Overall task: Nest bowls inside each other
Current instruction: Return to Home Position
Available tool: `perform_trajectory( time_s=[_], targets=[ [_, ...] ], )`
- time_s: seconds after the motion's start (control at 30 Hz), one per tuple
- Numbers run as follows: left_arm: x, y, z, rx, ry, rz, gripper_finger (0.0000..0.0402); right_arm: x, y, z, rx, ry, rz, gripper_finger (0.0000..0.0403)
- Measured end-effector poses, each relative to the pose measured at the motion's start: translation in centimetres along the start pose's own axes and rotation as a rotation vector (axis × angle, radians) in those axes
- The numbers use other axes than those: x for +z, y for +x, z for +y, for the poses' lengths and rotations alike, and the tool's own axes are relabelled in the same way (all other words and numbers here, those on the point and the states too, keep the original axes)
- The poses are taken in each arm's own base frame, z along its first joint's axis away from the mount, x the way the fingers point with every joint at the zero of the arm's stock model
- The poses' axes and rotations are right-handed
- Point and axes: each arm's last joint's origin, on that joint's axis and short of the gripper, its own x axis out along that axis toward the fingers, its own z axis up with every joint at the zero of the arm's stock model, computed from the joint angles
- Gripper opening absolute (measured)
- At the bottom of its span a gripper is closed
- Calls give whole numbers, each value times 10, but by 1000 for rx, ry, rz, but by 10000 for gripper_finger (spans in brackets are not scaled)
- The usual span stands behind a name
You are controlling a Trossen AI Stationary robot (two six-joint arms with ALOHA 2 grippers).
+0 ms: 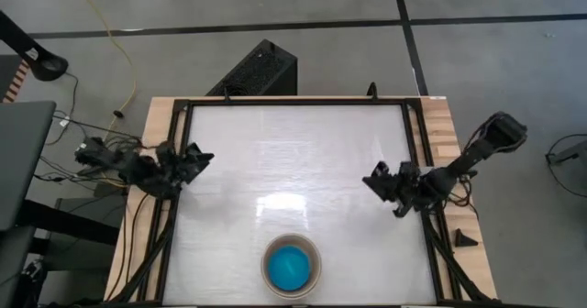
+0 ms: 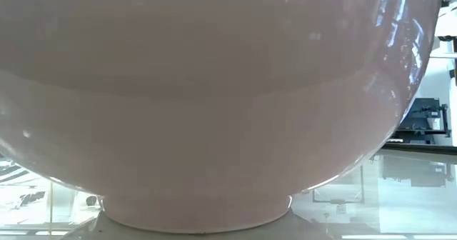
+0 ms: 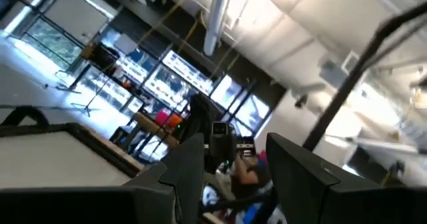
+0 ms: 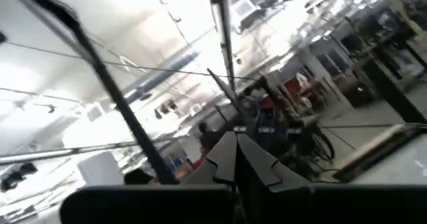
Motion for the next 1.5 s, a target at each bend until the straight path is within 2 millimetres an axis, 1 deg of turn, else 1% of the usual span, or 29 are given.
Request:
perform_trajectory(
  time_s=[0.07,0.17,0.2,0.27,0.43,0.47,0.57,0.63,0.7,0.77,0.87,0.93,1.0,1.1,1.27,1.4,1.5],
  targets=[
    [-12,-6,10,36,-26,-18,151,13,-5,-9,20,18,-30,29],
    [-16,-5,12,108,-9,22,151,32,-15,-22,85,2,-131,30],
    [-16,-4,12,113,0,26,151,34,-20,-28,89,-29,-142,30],
    [-14,-4,13,125,20,8,151,45,-29,-35,117,-32,-204,30],
    [-13,-4,13,141,72,-6,151,57,-32,-42,108,-85,-209,30],
    [-13,-4,13,156,83,-5,151,56,-32,-44,95,-82,-180,30],
    [-18,-4,17,213,124,28,151,43,-32,-57,6,-77,-6,31],
    [-24,-6,20,252,154,79,151,34,-35,-65,-63,-65,117,32],
    [-30,-7,24,277,188,142,151,28,-39,-73,-133,-68,203,33],
    [-37,-9,28,303,205,205,151,25,-42,-79,-187,-94,253,33],
    [-46,-14,35,351,218,295,151,23,-47,-87,-250,-183,307,33],
    [-51,-17,39,386,239,350,151,21,-49,-92,-273,-249,355,33],
    [-53,-19,41,411,241,376,151,18,-53,-96,-294,-272,420,33],
    [-55,-19,42,421,322,399,151,12,-58,-103,-315,-268,532,33],
    [-58,-19,43,356,577,482,151,5,-62,-106,-299,-286,671,33],
    [-59,-19,42,296,697,530,151,2,-63,-109,-322,-294,711,34],
    [-59,-19,42,277,748,542,151,0,-64,-110,-332,-297,731,36]
  ],
)
